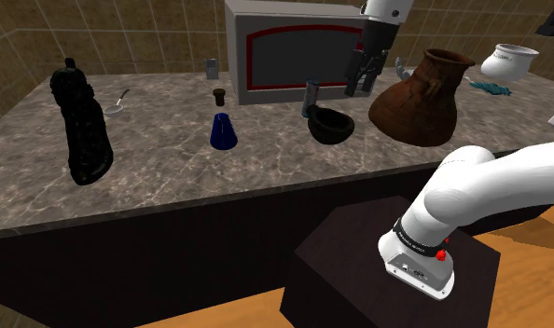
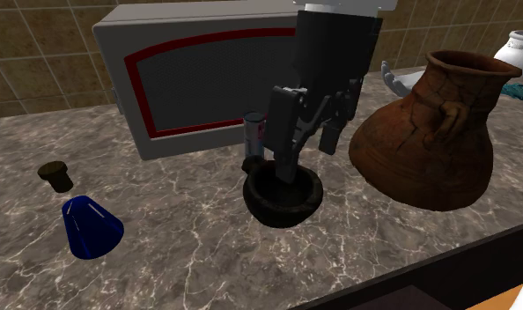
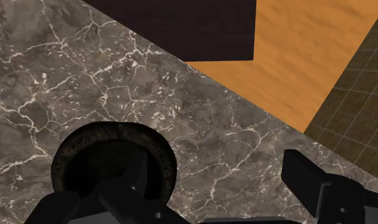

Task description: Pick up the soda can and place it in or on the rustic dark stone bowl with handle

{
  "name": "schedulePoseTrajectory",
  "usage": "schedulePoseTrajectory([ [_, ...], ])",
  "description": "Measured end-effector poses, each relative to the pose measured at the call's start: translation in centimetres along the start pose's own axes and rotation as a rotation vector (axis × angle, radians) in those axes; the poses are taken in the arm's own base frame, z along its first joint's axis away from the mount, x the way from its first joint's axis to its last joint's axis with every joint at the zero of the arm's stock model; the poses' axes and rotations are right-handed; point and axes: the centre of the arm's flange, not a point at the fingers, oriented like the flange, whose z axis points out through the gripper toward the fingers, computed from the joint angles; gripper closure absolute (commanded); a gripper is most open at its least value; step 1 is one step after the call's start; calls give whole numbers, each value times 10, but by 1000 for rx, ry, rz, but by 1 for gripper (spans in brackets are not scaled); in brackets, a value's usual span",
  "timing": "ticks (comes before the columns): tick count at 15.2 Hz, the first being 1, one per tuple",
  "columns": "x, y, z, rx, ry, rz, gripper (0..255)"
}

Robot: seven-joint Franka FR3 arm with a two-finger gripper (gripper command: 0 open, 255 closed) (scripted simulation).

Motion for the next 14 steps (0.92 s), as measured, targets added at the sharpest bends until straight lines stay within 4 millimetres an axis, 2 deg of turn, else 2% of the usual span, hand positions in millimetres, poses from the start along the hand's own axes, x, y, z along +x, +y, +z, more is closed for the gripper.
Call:
schedulePoseTrajectory([
  [3, 12, 7, 0, -7, 1, -4, 0],
  [14, 125, 76, 35, -73, 5, -38, 0],
])
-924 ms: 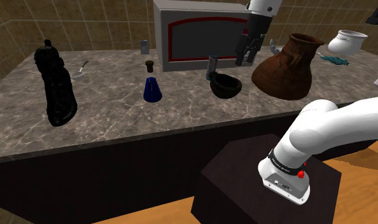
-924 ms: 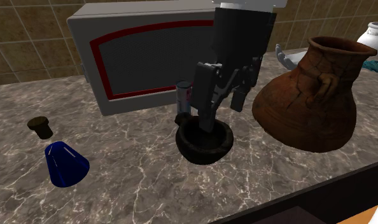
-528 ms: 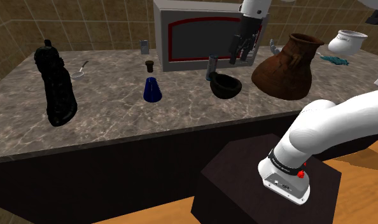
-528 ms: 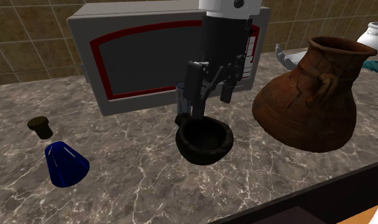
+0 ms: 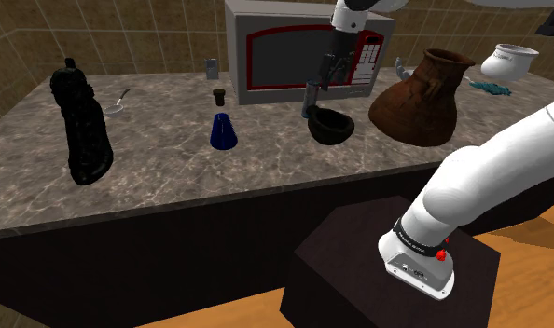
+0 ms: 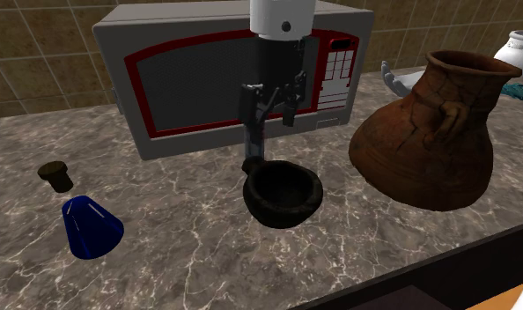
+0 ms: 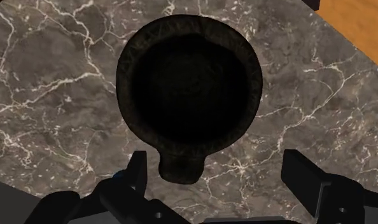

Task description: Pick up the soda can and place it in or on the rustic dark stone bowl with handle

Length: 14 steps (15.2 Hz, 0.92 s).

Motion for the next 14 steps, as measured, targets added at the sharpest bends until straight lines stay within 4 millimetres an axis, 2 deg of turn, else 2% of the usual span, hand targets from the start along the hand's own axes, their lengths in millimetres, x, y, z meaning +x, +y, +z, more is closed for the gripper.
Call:
schedulePoseTrajectory([
  [8, 79, 53, 26, -49, 3, -25, 0],
  [11, 109, 71, 8, -81, 64, -39, 0],
  [14, 118, 76, 6, -99, 117, -41, 0],
])
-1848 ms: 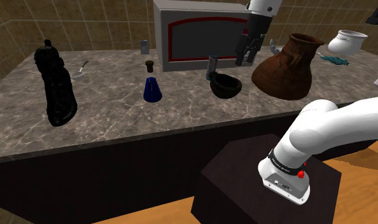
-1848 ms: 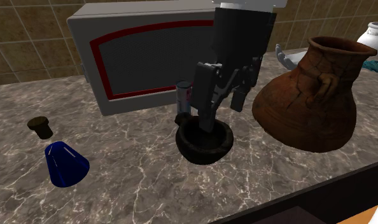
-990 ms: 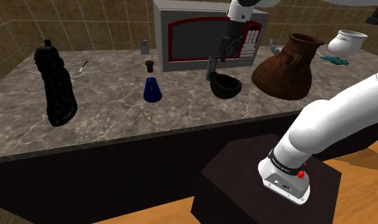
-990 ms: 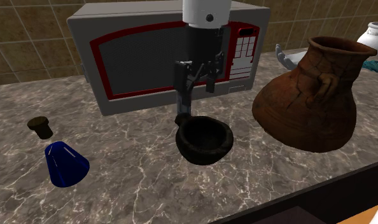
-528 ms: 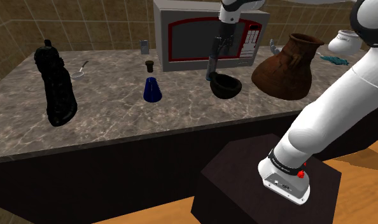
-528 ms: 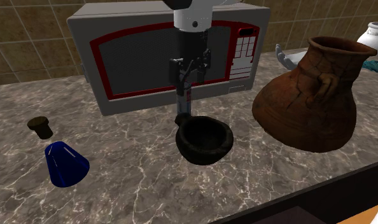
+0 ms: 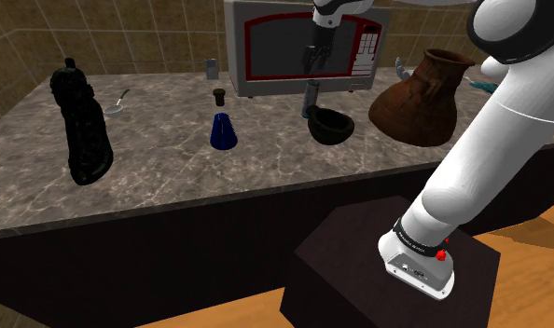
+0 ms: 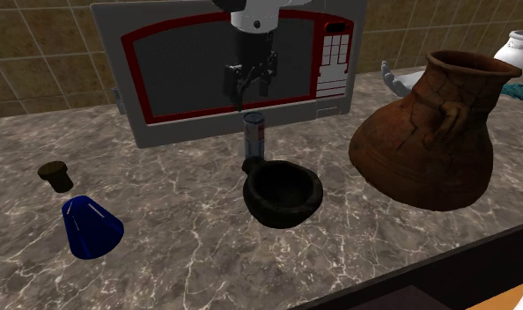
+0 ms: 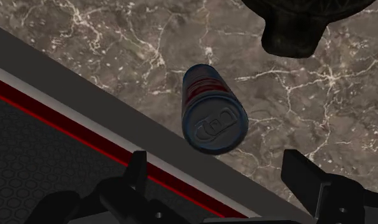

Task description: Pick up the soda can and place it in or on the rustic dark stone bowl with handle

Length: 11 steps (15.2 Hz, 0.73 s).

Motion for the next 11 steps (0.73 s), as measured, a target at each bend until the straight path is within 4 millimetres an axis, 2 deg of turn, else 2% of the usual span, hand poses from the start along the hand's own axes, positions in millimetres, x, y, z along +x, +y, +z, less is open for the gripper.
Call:
schedulePoseTrajectory([
  [1, 2, -1, 3, -5, 11, 3, 0],
  [2, -6, -7, 25, 7, -39, 1, 0],
  [3, -6, -6, 39, 15, -64, -1, 0],
  [4, -5, -5, 43, 17, -70, 1, 0],
  [11, -2, -2, 41, 18, -63, -5, 0],
])
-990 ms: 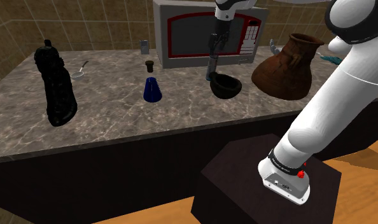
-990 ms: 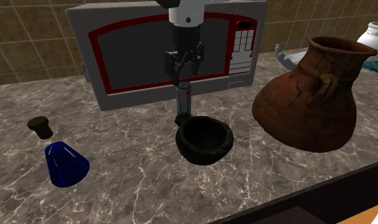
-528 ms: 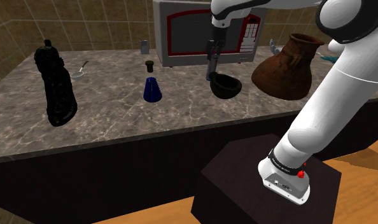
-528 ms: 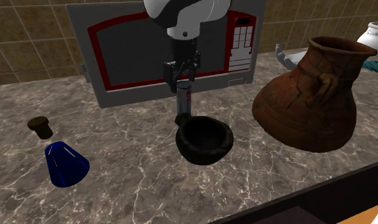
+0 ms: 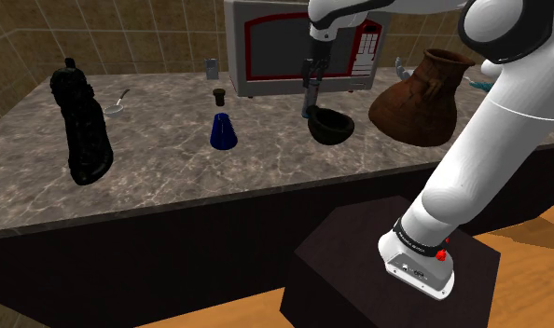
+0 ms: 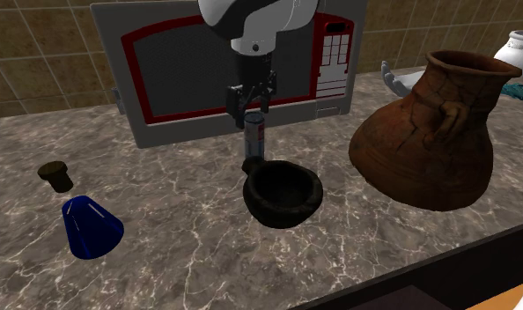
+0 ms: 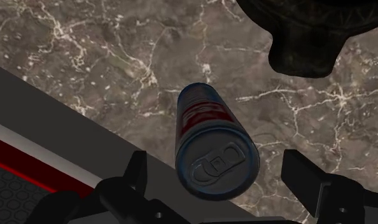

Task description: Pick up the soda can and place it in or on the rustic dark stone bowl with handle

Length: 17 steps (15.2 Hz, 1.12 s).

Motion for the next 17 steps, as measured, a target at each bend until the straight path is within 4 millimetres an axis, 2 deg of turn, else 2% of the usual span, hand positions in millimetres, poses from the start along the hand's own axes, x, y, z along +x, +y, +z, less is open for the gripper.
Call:
schedulePoseTrajectory([
  [1, 0, 0, 0, 0, -1, -2, 255],
  [11, 0, -1, 1, -3, 0, 10, 255],
  [17, 2, 1, -6, 8, -36, 2, 255],
])
